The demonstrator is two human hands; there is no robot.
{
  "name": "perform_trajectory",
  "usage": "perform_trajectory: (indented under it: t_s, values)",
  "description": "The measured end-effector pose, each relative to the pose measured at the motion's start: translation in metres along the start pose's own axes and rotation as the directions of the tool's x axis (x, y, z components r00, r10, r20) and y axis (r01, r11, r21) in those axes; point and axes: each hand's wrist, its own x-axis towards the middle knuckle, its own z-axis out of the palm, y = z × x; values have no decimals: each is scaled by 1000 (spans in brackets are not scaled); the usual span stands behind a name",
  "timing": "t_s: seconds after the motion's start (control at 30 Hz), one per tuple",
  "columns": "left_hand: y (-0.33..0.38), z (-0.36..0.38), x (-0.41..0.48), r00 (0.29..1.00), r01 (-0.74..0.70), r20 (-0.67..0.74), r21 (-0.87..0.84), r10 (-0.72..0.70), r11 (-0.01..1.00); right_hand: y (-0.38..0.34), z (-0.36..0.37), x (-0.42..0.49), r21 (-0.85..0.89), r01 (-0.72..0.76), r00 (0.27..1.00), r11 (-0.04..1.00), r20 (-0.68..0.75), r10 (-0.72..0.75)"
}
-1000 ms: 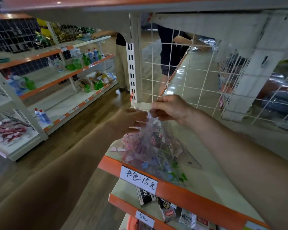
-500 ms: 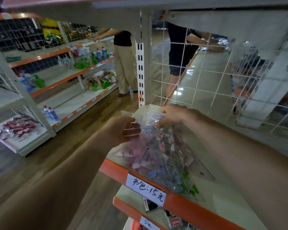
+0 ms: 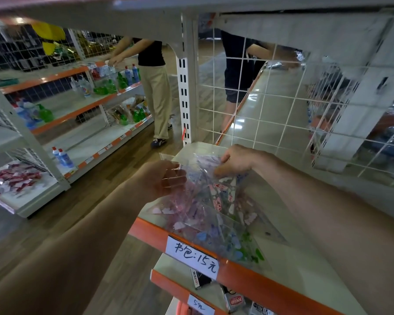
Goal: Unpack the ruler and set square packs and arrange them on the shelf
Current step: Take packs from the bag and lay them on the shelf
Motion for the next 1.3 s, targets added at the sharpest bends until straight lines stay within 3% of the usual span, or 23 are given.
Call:
perform_trajectory:
  t_s: [0.37, 0.57, 0.67, 0.8, 0.97, 1.1, 1.3]
  values:
    - [5, 1, 0, 999, -40, 10, 6, 40, 999, 13, -26, -26, 282, 135, 986, 950, -137, -99]
    - [3, 3, 1, 998, -54, 35, -35, 55, 998, 12, -22, -31, 169, 122, 992, 978, 21, -128]
    - [2, 4, 2, 997, -61, 42, -65, 64, 996, 7, -23, -34, 196, 161, 987, 967, -16, -161]
    - [1, 3, 3, 996, -74, 43, -84, 78, 994, 0, -34, -41, 326, 262, 963, 909, -151, -223]
    - [3, 1, 3, 992, -96, 68, -120, 105, 988, -9, -47, -47, 505, 350, 906, 789, -396, -149]
    - [7, 4, 3, 983, -108, 129, -176, 132, 979, -20, -47, -55, 632, 353, 912, 690, -396, -105]
    - [9, 15, -4, 954, -134, 225, -271, 198, 953, -34, -41, -64, 688, 343, 929, 639, -349, -123]
